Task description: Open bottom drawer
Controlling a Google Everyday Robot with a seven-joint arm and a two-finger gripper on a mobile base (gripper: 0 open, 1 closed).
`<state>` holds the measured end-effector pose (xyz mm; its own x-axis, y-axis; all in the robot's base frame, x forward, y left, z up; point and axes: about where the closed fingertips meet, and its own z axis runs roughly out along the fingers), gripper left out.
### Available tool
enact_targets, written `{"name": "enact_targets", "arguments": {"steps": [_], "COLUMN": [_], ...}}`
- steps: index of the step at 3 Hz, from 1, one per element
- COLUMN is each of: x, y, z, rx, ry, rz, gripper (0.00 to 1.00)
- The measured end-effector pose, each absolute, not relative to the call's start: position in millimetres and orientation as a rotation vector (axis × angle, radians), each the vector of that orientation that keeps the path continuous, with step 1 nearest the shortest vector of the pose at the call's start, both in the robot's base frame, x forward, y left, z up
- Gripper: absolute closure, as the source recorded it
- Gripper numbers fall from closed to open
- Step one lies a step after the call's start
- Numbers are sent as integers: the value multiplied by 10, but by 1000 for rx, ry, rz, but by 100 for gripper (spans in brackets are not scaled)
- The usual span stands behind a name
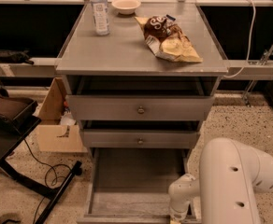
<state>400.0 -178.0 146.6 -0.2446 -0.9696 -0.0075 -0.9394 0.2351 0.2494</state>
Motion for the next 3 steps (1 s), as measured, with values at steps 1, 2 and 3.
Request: {"name": "enact_targets", "arguments": {"steps": [1, 2, 3], "x": [3997, 4019, 3789], "y": [-1764, -1706, -1770], "z": [1652, 2335, 3010], "rx": [1856, 1944, 1979], "ry": [-2346, -2424, -2525], "rz": [-263, -163, -85], "gripper": [21, 0, 0]}}
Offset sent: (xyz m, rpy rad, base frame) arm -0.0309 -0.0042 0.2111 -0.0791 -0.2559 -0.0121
